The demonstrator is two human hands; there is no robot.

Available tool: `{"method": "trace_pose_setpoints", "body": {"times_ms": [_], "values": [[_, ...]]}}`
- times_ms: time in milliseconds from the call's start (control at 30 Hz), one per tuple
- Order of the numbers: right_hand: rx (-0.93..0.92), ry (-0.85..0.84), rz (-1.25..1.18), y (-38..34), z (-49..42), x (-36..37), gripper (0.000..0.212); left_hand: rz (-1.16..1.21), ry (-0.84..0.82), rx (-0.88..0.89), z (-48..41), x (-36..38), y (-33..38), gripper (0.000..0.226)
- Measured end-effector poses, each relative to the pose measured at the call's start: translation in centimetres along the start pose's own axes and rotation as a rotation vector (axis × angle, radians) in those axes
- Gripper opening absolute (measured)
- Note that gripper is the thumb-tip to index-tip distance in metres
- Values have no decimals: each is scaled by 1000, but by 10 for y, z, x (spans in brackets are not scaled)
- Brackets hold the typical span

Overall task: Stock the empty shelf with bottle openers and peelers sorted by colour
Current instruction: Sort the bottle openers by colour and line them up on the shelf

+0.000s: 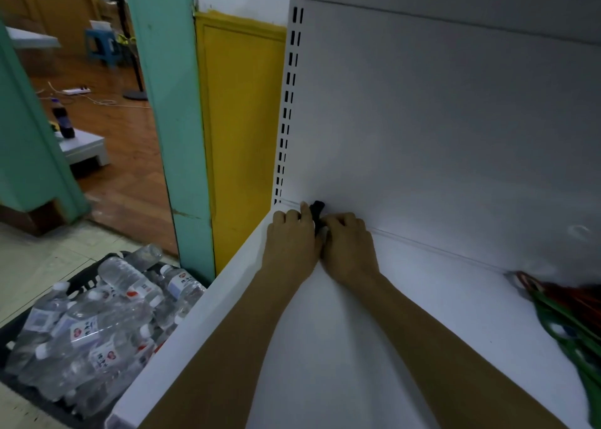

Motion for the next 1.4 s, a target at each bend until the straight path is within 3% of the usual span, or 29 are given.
{"method": "trace_pose_setpoints", "body": {"times_ms": [167,333,533,767,933,1000,1167,1267,1400], "values": [[-36,-23,37,-2,-2,5,34,22,-14,0,-3,2,1,58],[0,-26,57,-1,-3,7,40,133,36,-30,-2,-2,-6,37],[-37,-65,148,-4,-7,5,47,148,55,-44,-2,-3,-7,34],[-50,-183,280,-22,-17,2,52,-3,-46,-20,-2,6,-6,60],[-32,-249,332,-23,-22,3,51,-83,-50,-15,-1,11,-4,61],[-31,-270,282,-17,-21,2,50,-54,-51,-29,-2,11,-3,60],[72,-391,-256,20,7,-16,50,22,-57,-25,1,2,0,73],[57,-223,-282,37,46,-43,44,10,4,58,8,-15,6,78],[57,-110,-186,56,105,-85,53,-20,60,398,32,-32,51,73]]}}
Point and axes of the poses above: each hand's wrist, its own z-axis away from the middle knuckle, its own x-axis out of the palm, y = z × x, the point moved 6 cm from there along -z, towards the middle knuckle, and after that the axes turned 1 degree about z, right-handed, at the moved point
